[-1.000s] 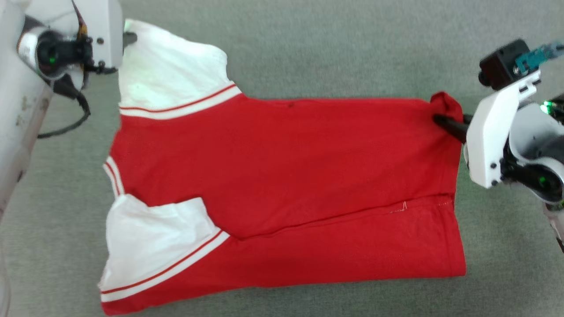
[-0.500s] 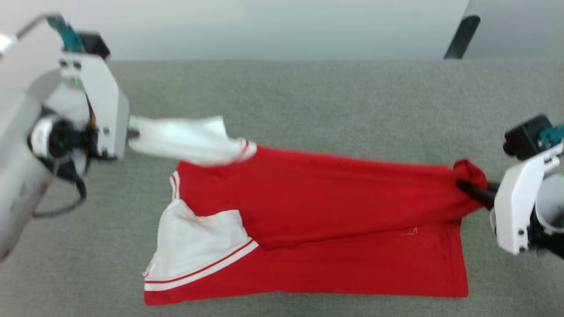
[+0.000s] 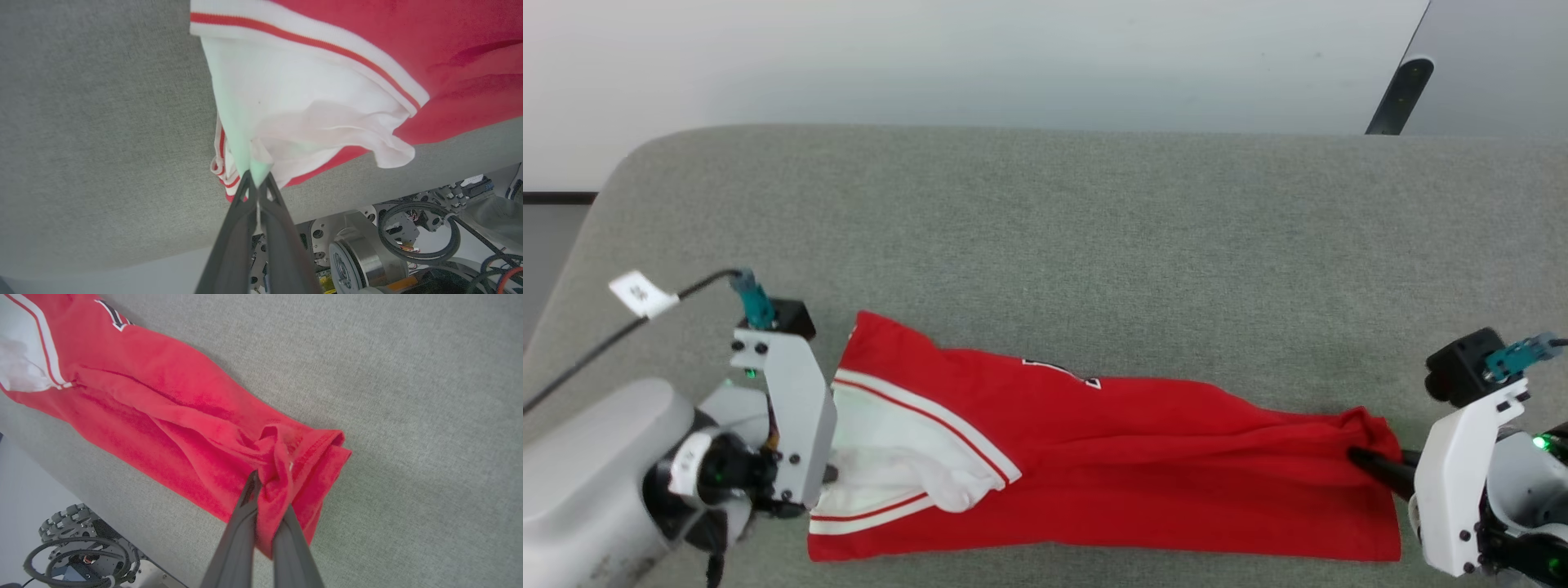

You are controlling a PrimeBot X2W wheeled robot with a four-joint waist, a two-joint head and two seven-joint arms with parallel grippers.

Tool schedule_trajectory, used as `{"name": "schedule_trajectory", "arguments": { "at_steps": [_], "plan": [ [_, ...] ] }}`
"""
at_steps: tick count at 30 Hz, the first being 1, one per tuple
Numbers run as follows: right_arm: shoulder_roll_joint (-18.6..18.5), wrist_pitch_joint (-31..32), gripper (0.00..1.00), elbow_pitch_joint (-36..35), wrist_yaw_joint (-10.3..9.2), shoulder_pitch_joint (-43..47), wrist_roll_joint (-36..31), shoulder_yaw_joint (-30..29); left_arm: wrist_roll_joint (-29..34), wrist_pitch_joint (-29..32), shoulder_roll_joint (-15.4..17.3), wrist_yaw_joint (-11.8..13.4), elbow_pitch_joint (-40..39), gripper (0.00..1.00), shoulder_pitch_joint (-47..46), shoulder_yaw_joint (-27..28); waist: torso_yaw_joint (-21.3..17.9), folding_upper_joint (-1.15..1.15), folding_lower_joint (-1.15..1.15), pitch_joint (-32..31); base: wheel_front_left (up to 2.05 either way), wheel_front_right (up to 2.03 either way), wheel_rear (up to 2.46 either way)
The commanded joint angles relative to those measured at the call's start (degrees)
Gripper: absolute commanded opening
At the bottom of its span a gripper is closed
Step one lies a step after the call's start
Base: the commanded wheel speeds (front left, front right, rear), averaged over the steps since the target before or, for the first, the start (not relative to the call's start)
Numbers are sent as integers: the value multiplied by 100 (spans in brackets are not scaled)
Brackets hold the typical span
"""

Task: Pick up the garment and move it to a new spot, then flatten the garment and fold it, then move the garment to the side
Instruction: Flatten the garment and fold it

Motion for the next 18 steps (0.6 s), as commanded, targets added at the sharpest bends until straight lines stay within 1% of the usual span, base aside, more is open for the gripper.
{"name": "schedule_trajectory", "arguments": {
  "at_steps": [1,5,6,7,8,9,10,11,12,13,18],
  "plan": [
    [57,59,0,-32,-9,66,-43,-14,-62,-28,-13,63,-31,0,127,5,-36,0,0,36,0,0,0],
    [145,208,0,-44,-9,137,-100,16,-94,-135,-81,121,12,0,254,4,-82,0,0,79,0,0,0],
    [162,217,0,-50,-9,109,-107,18,-94,-183,-98,133,46,14,253,31,-94,0,0,85,0,0,0],
    [162,217,0,-50,-9,109,-107,18,-94,-183,-98,133,46,14,253,31,-94,0,0,85,0,0,0],
    [173,223,0,-47,-9,86,-112,23,-71,-208,-103,120,70,23,242,33,-105,0,0,86,0,0,0],
    [180,232,15,-41,-9,66,-122,32,-50,-225,-104,102,89,33,214,40,-113,0,0,82,0,0,0],
    [180,235,40,-39,-9,46,-143,49,-23,-272,-106,108,99,48,177,73,-119,0,0,68,0,0,0],
    [173,234,66,-37,-9,31,-149,59,-24,-287,-100,144,116,97,156,91,-122,0,0,52,0,0,0],
    [168,232,82,-28,-9,22,-155,64,-3,-282,-81,139,113,100,154,81,-127,0,0,26,0,0,0],
    [159,227,100,-30,-9,13,-143,71,-8,-259,-61,141,96,100,158,77,-131,0,0,5,0,0,0],
    [154,119,100,-11,-9,50,-177,5,-46,-310,30,178,-24,100,228,124,-119,0,0,-158,0,0,0]
  ]
}}
